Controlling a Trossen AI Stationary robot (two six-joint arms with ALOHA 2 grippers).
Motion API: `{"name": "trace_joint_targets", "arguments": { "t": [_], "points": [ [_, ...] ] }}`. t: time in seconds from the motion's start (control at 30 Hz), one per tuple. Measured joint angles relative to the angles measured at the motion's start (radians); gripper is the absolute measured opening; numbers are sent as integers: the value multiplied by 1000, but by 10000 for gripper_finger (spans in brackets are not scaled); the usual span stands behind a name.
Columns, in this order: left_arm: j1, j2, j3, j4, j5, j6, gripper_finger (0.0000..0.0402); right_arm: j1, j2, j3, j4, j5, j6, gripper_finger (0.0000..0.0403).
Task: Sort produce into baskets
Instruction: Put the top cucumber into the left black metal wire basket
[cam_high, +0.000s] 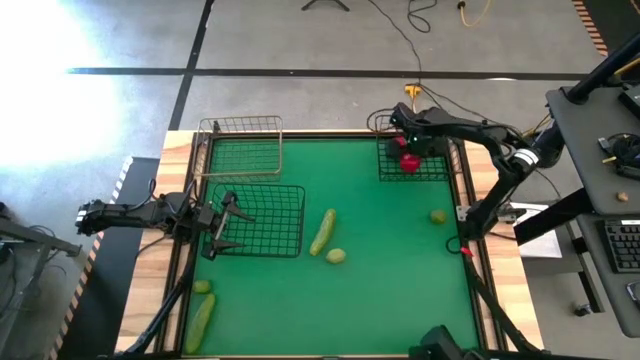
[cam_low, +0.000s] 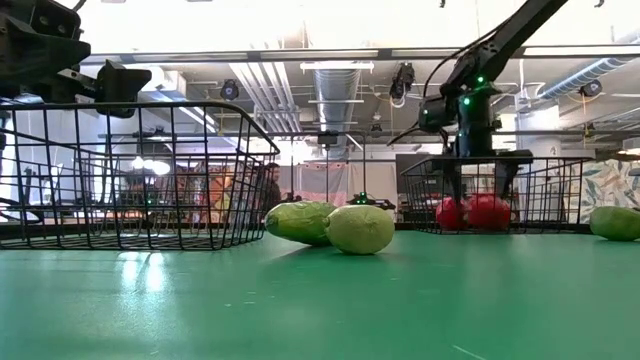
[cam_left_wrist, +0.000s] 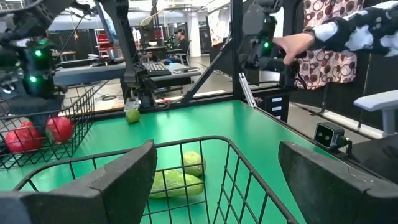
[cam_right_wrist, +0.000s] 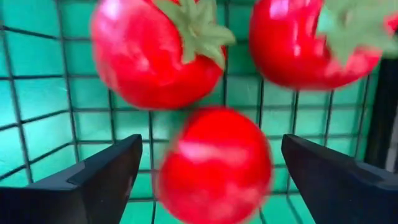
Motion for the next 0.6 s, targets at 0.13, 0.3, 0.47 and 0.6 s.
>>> {"name": "trace_joint_targets", "arguments": {
  "t": [0.13,0.3,0.47,0.6],
  "points": [
    [0,0,0,0,0,0,318,6,-26,100,-54,15,-102,381],
    [0,0,0,0,0,0,318,88,-118,225,-76,222,-237,381],
    [0,0,0,4,0,2,318,269,-245,226,56,358,-296,381],
    [0,0,0,128,0,27,318,480,-336,154,229,362,-321,382]
  ]
}}
